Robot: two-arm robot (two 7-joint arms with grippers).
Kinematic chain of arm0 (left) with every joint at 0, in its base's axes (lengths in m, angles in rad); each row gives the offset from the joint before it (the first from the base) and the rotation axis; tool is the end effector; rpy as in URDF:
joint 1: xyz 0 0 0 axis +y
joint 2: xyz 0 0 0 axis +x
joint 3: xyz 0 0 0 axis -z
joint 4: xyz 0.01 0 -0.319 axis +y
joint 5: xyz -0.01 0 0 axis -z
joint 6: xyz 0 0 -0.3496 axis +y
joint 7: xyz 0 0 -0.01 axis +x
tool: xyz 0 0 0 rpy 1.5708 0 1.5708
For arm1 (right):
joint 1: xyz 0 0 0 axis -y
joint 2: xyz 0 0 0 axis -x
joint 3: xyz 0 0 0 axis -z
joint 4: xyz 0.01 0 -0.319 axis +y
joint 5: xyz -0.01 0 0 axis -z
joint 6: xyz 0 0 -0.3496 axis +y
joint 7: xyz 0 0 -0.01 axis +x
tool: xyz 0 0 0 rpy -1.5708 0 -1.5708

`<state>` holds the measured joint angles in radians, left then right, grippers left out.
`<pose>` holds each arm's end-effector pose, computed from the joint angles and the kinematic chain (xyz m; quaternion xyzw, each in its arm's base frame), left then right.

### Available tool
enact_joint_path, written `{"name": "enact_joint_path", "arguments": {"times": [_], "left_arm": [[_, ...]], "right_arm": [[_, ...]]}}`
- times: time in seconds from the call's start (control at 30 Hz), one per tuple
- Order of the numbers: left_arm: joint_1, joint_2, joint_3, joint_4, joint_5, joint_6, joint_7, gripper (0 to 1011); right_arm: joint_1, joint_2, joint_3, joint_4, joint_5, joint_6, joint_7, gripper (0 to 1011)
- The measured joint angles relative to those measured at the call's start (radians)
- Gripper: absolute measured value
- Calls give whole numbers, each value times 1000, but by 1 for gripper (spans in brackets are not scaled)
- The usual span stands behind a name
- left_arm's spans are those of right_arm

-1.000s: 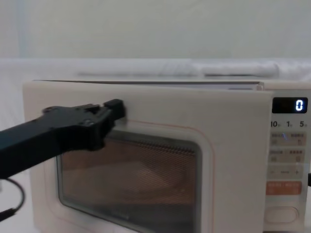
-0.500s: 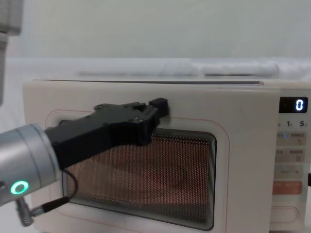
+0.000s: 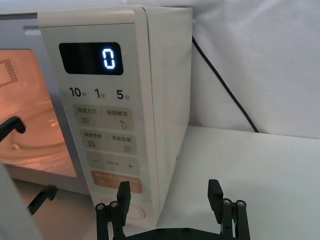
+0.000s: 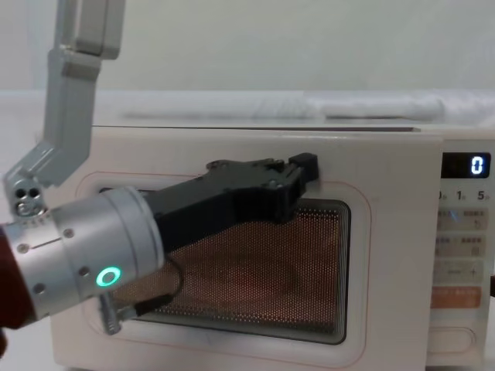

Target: Press the button to open the microwave door with one hand; close the microwave door with the other hand.

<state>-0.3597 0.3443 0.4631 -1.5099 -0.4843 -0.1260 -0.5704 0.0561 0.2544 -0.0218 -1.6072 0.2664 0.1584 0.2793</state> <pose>0.4440 -0.0363 -0.2439 -0.0893 -0.0851 0.2869 0.9500 0.3863 -0.0717 -0.2881 -0.0183 0.0318 -0.5887 0.8075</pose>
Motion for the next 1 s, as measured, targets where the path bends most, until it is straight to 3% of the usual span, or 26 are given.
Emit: {"name": "enact_joint_path", "arguments": {"times": [0.4, 0.7, 1.0], "left_arm": [[-48, -49, 23, 42, 37, -16, 42, 0], [-82, -96, 51, 59, 110, -22, 87, 0], [-114, -125, 83, 81, 158, -5, 88, 0]], "right_arm": [[0, 0, 0, 0, 0, 0, 0, 1002], [0, 0, 0, 0, 0, 0, 0, 1002], [0, 0, 0, 0, 0, 0, 0, 1002]]}}
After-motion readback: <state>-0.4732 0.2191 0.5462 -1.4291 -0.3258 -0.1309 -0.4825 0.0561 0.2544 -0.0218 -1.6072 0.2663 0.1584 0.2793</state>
